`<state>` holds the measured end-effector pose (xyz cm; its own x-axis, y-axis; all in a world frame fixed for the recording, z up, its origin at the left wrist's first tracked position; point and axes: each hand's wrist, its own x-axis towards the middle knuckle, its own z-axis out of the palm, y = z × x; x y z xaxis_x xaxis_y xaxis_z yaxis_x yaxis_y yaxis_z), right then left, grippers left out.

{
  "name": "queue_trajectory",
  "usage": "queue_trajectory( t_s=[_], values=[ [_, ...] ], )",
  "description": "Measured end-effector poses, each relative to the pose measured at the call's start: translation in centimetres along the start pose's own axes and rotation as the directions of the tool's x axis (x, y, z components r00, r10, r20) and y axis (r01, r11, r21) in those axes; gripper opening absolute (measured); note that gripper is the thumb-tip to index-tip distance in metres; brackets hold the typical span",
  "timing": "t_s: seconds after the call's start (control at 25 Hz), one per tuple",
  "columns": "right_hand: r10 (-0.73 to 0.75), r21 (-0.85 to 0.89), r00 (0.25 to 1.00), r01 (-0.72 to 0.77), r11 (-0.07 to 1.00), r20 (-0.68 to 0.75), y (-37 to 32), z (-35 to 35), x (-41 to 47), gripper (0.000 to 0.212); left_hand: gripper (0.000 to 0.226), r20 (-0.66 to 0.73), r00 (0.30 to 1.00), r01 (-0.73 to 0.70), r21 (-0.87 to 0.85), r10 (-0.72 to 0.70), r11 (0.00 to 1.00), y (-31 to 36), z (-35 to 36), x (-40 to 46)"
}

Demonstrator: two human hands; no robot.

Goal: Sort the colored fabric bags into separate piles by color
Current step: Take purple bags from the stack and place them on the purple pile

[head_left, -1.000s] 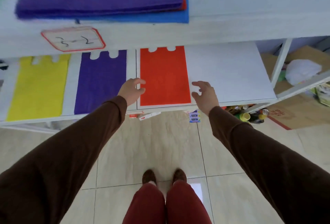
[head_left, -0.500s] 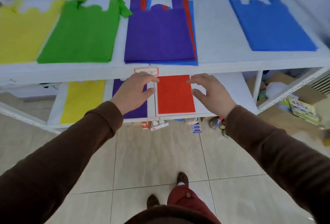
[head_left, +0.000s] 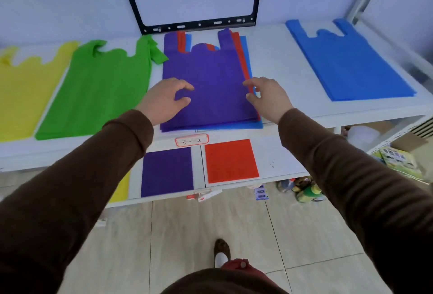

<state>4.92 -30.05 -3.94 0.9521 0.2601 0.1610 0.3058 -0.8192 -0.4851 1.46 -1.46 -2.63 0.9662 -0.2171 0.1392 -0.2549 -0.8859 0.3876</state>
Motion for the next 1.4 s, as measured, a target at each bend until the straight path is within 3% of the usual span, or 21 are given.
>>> queue_trajectory(
  t_s=[0.32,0.52,0.6,0.72,0.92,1.04,1.12,1.2,1.32,1.4],
  values=[
    [0.285,-0.140,0.949,-0.266,0.954,0.134,-1.0,2.8,6.0,0.068,0.035,0.050,0.997,0.061,0.054,-0.064,0.997,-5.2,2.0,4.9],
    [0.376,-0.099,0.904,-0.363,0.926,0.202,-1.6,2.6,7.1,0.079,0.041,0.068,0.997,0.044,0.053,-0.048,0.998,-5.7,2.3,5.3],
    [0.336,-0.097,0.924,-0.323,0.941,0.181,-2.0,2.7,7.0,0.074,0.041,0.059,0.997,0.040,0.043,-0.042,0.998,-5.9,2.5,5.2],
    [0.127,-0.231,0.991,-0.116,0.966,0.033,-3.2,3.7,5.6,0.062,0.040,0.039,0.999,0.031,0.018,-0.031,0.999,-6.0,2.7,5.0],
    [-0.031,-0.508,0.990,-0.043,0.860,-0.136,-3.0,3.9,3.8,0.050,0.040,0.032,0.999,0.034,0.013,-0.035,0.999,-6.0,2.8,4.9],
    [0.051,-0.307,0.994,-0.078,0.949,-0.096,-3.0,3.8,3.6,0.049,0.040,0.044,0.998,0.039,0.027,-0.040,0.999,-5.8,2.7,4.8],
    [-0.024,-0.197,1.000,0.024,0.980,0.005,-3.5,3.8,3.3,0.048,0.040,0.051,0.998,0.043,0.031,-0.044,0.999,-5.7,2.7,4.9],
    [-0.018,-0.080,0.991,0.029,0.996,0.136,-3.9,3.6,2.9,0.053,0.040,0.053,0.997,0.046,0.034,-0.047,0.998,-5.7,2.6,4.8],
    [0.192,0.135,0.952,-0.228,0.964,0.239,-3.7,2.6,3.3,0.059,0.040,0.077,0.996,0.044,0.044,-0.047,0.998,-5.6,2.5,4.9],
    [0.317,0.451,0.902,-0.422,0.786,0.293,-3.8,1.3,4.3,0.060,0.038,0.079,0.995,0.065,-0.046,-0.061,0.997,-5.6,2.1,5.0]
  ],
)
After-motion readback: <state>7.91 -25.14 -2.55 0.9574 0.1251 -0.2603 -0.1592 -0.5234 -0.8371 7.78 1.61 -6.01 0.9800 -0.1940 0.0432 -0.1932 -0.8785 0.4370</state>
